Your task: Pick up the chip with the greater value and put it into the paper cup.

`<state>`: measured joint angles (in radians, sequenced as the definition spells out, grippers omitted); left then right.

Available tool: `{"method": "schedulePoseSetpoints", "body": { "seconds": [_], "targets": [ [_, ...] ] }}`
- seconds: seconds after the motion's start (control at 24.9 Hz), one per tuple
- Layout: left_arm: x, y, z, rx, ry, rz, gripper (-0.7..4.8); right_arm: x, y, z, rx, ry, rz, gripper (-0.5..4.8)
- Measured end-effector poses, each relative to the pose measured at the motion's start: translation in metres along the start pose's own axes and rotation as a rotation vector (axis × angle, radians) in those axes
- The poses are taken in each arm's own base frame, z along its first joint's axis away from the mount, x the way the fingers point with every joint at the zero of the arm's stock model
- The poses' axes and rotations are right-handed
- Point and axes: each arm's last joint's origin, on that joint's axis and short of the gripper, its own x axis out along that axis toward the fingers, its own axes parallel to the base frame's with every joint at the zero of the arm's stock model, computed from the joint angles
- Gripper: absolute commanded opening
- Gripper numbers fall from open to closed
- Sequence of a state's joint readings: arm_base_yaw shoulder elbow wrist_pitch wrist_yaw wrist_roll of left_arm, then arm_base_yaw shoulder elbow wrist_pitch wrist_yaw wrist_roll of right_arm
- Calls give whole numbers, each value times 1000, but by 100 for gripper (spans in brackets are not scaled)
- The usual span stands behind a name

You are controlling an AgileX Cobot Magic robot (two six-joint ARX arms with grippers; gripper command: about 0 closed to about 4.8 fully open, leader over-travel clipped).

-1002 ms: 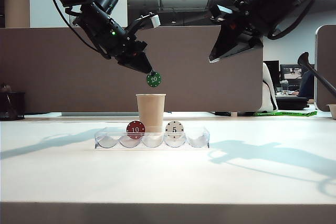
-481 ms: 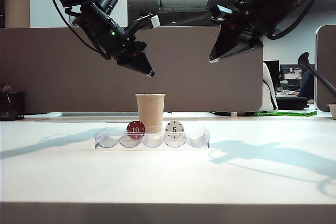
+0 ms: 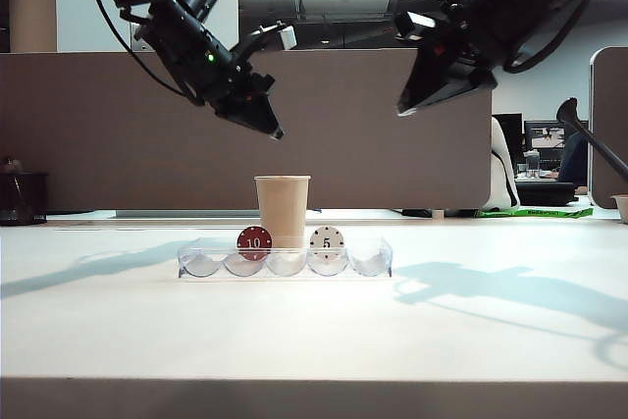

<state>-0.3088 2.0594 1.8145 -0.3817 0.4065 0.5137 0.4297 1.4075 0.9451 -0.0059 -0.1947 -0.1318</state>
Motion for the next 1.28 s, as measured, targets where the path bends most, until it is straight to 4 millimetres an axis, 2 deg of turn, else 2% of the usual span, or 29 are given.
{"method": "schedulePoseSetpoints", "body": {
  "seconds": [0.24, 0.36, 0.4, 0.56, 0.72, 0.96, 1.16, 1.28],
  "targets": [
    [-16, 2, 11, -4, -9, 70, -6, -16, -6, 9, 0, -44, -88, -5],
    [-31, 3, 20, -60, -37, 86, -6, -38, -17, 11, 11, -97, -145, -5],
    [-36, 4, 22, -86, -46, 91, -6, -49, -23, 5, 26, -103, -178, -5],
    [-45, 3, 27, -115, -56, 101, -6, -72, -33, -13, 57, -107, -249, -5],
    [-55, 1, 33, -169, -68, 103, -6, -109, -37, -37, 85, -150, -347, -5],
    [-70, -3, 40, -182, -69, 103, -6, -134, -24, -59, 101, -202, -364, -5],
    [-91, -7, 51, -170, -99, 116, -6, -150, -9, -78, 124, -272, -362, -6],
    [-107, -10, 59, -173, -127, 127, -6, -156, -1, -96, 140, -306, -383, -6]
  ]
}}
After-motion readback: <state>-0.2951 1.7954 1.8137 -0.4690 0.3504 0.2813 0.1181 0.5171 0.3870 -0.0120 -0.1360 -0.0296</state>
